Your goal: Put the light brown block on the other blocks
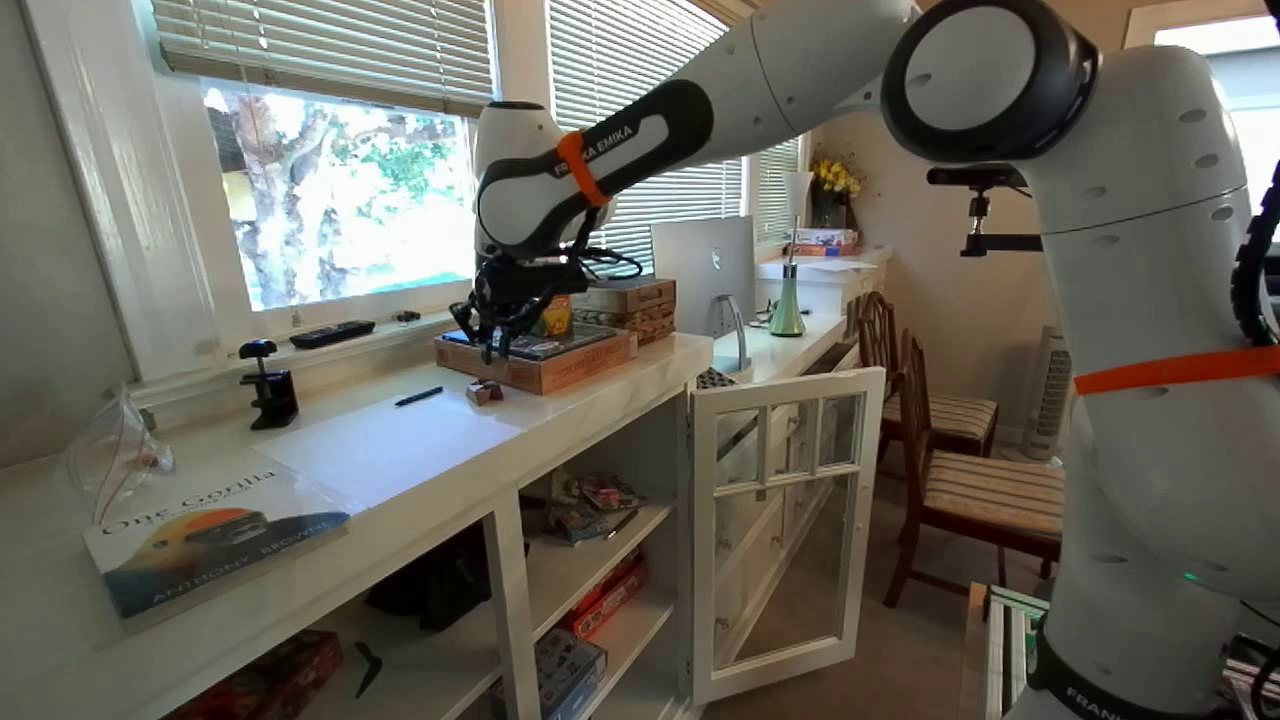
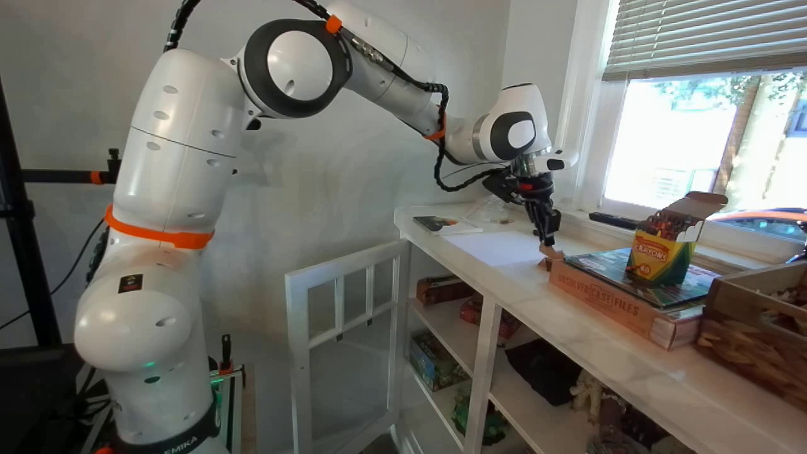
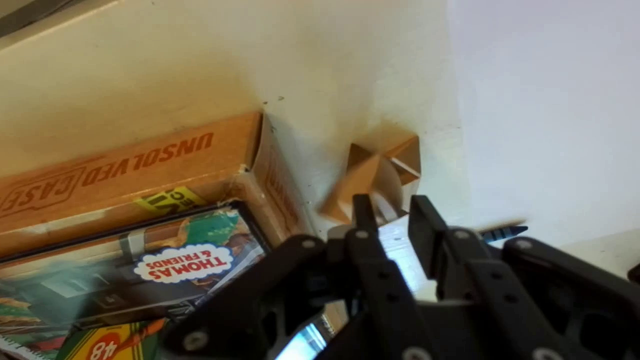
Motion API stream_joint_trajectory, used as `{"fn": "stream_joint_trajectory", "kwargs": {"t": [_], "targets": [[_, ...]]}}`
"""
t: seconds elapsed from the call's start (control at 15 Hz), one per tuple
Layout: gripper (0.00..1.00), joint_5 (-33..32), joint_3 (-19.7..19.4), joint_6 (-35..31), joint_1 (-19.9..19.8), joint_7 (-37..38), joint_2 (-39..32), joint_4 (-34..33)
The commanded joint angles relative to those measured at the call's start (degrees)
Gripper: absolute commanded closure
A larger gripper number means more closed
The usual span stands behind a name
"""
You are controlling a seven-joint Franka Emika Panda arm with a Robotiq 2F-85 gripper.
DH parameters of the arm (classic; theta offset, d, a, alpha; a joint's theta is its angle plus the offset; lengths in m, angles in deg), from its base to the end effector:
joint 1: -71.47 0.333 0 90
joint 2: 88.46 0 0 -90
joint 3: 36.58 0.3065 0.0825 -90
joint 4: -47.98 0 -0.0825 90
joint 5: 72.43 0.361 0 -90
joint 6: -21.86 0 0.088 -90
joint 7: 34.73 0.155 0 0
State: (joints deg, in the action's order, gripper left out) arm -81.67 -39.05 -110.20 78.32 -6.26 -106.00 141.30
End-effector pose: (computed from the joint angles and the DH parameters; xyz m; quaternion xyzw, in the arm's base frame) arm 0.6746 0.0453 0.4372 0.9669 -0.1611 0.1970 0.0200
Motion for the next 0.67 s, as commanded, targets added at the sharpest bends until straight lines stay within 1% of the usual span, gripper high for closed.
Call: {"fn": "stream_joint_trajectory", "kwargs": {"t": [0.0,0.47,0.6], "targets": [[0.94,-0.03,0.27,-0.24,0.54,0.25,-0.86,-0.41],[0.94,-0.31,0.19,-0.02,0.89,0.41,-1.19,-0.17],[0.48,-0.44,-0.03,0.22,0.8,0.57,-0.85,0.28]]}}
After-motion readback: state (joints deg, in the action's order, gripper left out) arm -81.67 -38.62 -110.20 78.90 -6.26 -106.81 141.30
